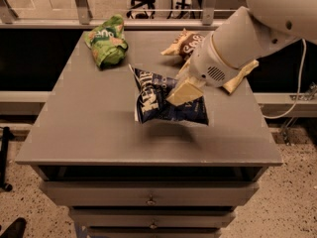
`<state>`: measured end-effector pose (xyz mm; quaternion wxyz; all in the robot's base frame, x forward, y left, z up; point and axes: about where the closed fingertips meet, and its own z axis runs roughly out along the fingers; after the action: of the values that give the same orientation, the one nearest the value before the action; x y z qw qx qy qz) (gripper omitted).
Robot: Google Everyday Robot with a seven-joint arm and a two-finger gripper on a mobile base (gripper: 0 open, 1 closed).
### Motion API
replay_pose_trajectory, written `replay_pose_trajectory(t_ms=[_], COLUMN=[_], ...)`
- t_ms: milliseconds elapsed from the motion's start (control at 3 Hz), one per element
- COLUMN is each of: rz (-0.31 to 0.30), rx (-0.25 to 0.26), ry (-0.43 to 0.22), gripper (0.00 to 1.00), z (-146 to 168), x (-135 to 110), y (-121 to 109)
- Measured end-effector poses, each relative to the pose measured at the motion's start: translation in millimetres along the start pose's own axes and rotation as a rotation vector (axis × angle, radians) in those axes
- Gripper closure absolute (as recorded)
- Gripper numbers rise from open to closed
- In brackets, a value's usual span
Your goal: Move blue chip bag near green rice chip bag
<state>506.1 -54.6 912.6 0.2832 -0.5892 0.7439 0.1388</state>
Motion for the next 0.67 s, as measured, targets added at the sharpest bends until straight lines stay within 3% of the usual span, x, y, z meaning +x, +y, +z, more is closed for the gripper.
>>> replay_pose_trajectory(t_ms=[333, 667], rz=[0.0, -0.023], rx=[0.0, 0.034], ry=[0.0, -0.009], gripper=[1.0, 1.0], z=[0, 4], x=[0, -4], y=[0, -16])
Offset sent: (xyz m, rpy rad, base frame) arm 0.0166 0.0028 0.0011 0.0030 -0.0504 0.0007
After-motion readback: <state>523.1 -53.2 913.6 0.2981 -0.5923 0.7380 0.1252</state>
